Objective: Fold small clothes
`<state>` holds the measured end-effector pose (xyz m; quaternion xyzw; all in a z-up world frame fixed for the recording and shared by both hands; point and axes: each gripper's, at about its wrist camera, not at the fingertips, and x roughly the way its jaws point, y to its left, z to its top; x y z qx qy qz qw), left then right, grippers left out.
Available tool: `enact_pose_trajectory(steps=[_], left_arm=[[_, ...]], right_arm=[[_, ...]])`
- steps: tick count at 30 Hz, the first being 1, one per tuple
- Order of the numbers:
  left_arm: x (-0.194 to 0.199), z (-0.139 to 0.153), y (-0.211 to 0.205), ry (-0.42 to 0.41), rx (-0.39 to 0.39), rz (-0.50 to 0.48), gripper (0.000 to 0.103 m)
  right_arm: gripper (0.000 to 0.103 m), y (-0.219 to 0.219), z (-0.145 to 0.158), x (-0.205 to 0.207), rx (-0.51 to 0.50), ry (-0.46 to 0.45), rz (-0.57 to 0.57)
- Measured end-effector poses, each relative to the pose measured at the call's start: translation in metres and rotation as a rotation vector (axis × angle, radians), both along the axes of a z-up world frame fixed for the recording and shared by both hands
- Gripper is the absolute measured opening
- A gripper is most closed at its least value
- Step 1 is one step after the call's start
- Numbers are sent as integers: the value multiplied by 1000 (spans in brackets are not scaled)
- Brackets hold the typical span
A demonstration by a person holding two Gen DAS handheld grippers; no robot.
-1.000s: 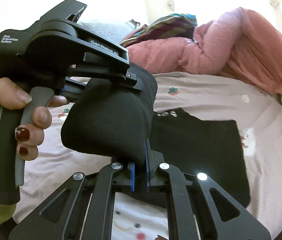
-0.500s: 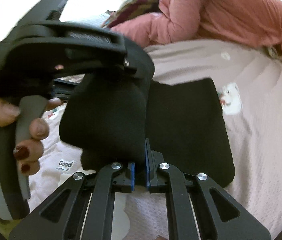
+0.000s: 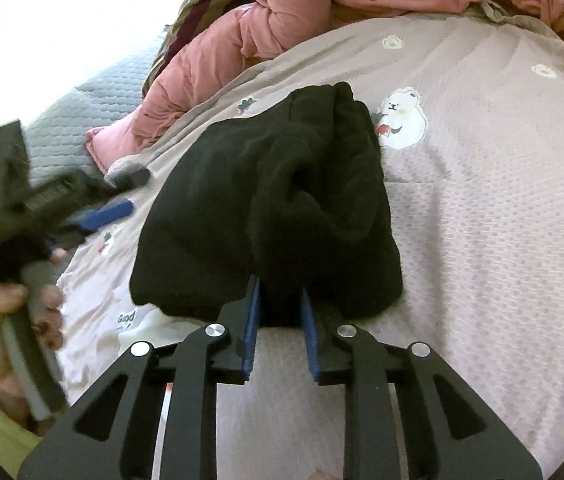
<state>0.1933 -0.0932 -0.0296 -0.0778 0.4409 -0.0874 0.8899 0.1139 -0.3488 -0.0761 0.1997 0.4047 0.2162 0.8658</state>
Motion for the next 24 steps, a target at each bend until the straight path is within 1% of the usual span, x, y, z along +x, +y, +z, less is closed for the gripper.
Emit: enact_pose_trajectory(steps=[2,5,7,8,9,12,14,16,17,18,20,21,23,24], left_arm=[[-1,-11,-1,24,-6,-19,61],[-6,-15,-2,2,-10,-27,61],[-7,-16,-1,-3,-9,-34,61],[-7,-16,-2,-5,-8,-36,61],[-7,-16,-3,-7,-6,-38,61],[-8,-17,-4,-12,-5,-46,61],[-9,-18,-5,-12,-9,-49,61],[-9,-18,-4,-9,-15,-50,61],[-9,-18,-3,-7,-17,-51,61],[-9,-18,-4,-7,-17,-53,61],[-10,-17,-4,-11,-9,-57,61],[-11,-17,-5,-10,-6,-62,61],[-12,-17,-6,-12,-2,-68,61],[-12,-17,-6,-12,-2,-72,61]], right_arm=[[43,-7,9,-6,19,-13,-12],[45,-18,26,-11,17,-57,-31],[50,-24,37,-6,11,-81,-47],[51,-27,41,-3,11,-86,-54],[51,-30,45,4,10,-85,-62],[56,-32,54,34,-3,-67,-53],[57,-31,55,57,-18,-52,-55],[57,-27,53,87,-34,-14,-49],[57,-25,50,98,-47,3,-59],[57,-22,43,114,-73,39,-71],[58,-18,37,129,-85,66,-69],[56,-15,33,137,-88,79,-66],[45,-8,28,147,-114,95,-59],[44,-6,27,149,-128,91,-67]])
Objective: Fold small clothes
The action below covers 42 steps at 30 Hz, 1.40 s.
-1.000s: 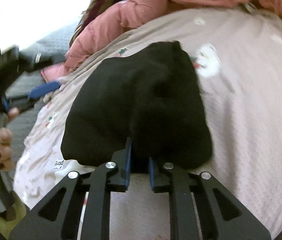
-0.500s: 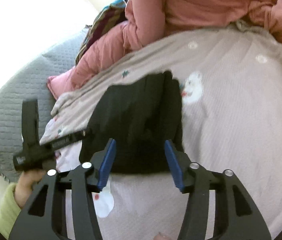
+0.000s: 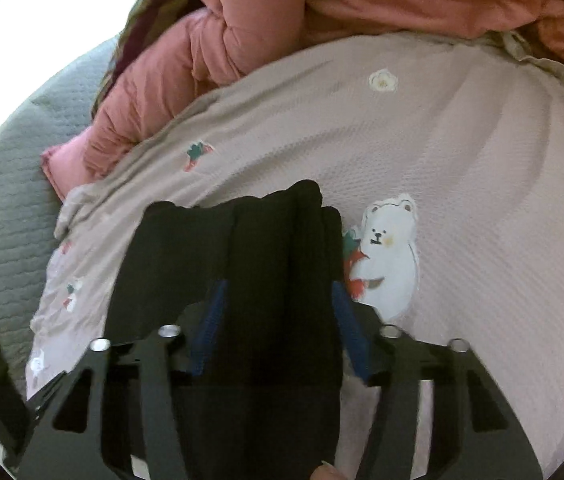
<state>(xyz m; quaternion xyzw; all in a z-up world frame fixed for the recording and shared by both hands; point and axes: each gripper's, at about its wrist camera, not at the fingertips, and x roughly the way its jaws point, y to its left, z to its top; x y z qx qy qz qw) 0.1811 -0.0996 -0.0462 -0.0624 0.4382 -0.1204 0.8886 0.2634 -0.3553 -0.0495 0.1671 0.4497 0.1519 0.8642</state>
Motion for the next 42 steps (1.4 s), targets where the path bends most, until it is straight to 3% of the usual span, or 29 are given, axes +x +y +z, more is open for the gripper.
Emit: enact_pose_trajectory(steps=[6,8,11,14,17,21,27,29,32,36,42], left_arm=[[-2,1,1,-3,-9,-2,61],[-2,0,1,-4,-14,1,61],[-4,1,1,-7,-15,4,61],[-4,2,1,-7,-16,8,61],[-4,3,2,-9,-18,8,61],[-8,3,5,-8,-33,-3,61],[-8,-3,0,11,-31,-13,62],[-8,-4,-1,17,-26,-15,62],[-9,-4,-2,20,-18,-16,62],[-9,-5,0,23,-20,-12,62],[-14,-6,-1,22,-10,-17,62]], right_arm=[[43,13,-8,9,-59,6,21],[27,16,-10,11,-64,-4,40],[14,22,-8,7,-95,-42,66],[10,26,3,-2,-127,-107,92],[9,22,17,-14,-144,-182,94],[9,9,24,-23,-136,-218,76],[10,7,-15,-11,-181,-103,37],[12,12,-20,-12,-217,-108,39],[15,17,-11,-20,-278,-134,37],[19,9,2,-36,-282,-158,5],[19,13,30,-85,-211,-259,65]])
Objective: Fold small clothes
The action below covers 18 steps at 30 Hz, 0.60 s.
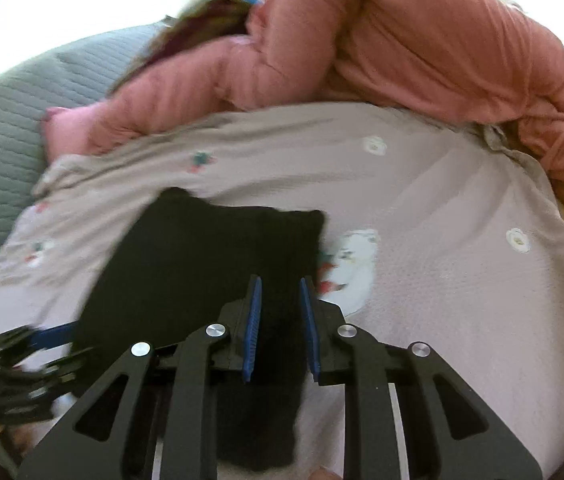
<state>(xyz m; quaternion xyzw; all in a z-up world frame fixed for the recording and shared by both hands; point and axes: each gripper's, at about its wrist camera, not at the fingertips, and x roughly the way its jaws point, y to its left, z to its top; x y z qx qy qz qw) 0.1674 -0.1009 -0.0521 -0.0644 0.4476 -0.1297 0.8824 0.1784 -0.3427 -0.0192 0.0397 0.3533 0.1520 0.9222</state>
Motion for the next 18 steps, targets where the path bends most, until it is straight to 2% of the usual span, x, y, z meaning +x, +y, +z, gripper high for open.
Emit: enact_pose_trajectory(steps=[3,6,8,12,15,16,17,18], left_arm=[[-5,0,1,2,3,1,62],[-9,0,2,0,11,1,62],[-14,0,3,0,10,0,62],[-23,3,4,-10,31,2,62],[-29,9,6,-24,33,5,62],[-32,12,7,-30,35,6,62],[-34,14,7,-36,34,7,63],[-37,17,8,-43,34,9,64]], right_arm=[[19,12,-7,-13,-36,34,65],[19,13,-32,-14,-101,113,36],[22,14,-43,-17,-97,136,25],[23,16,-30,-26,-80,110,19],[34,16,-15,-39,-76,59,20],[45,15,-10,-44,-76,42,17],[50,14,-7,-49,-71,27,15],[50,13,-1,-54,-64,7,14]])
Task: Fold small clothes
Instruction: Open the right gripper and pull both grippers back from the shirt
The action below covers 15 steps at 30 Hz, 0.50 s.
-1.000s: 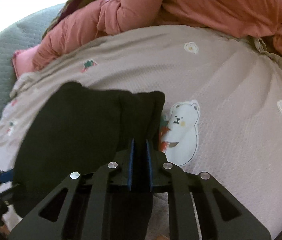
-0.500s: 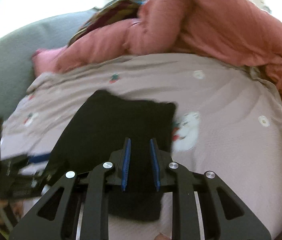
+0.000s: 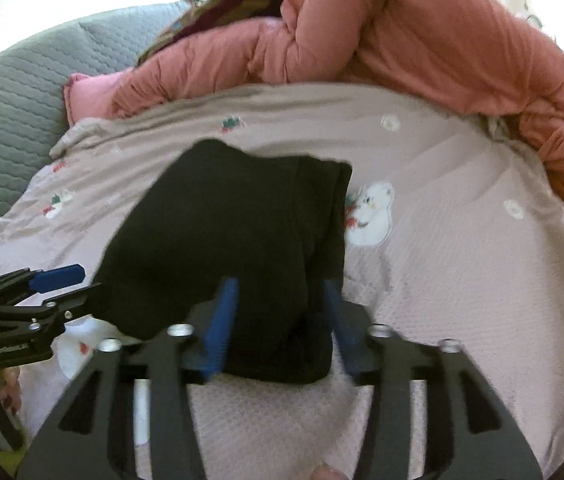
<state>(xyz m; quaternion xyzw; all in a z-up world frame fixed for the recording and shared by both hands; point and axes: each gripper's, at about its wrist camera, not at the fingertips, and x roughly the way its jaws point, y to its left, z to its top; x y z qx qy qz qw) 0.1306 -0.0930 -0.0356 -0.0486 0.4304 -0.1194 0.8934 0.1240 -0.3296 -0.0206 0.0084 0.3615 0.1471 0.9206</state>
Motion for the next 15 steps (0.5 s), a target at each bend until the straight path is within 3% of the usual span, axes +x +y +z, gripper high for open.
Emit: enact_pose_trajectory(steps=[4,6,7,9,15], left_arm=[[-11,11,2,-30,0,4,68],[-17,17,3,-46,4,9,78],[-21,20,4,-57,5,11,82],[-28,27,6,-77,5,16,93],[-46,44,14,-139,25,52,93]], right_arm=[[74,-6,19,-21,4,-87,-22],[82,-9,27,-29,9,-124,-33],[91,-11,32,-35,16,-147,-41],[94,-14,39,-46,27,-187,-44],[98,-13,50,-68,0,-236,-47]])
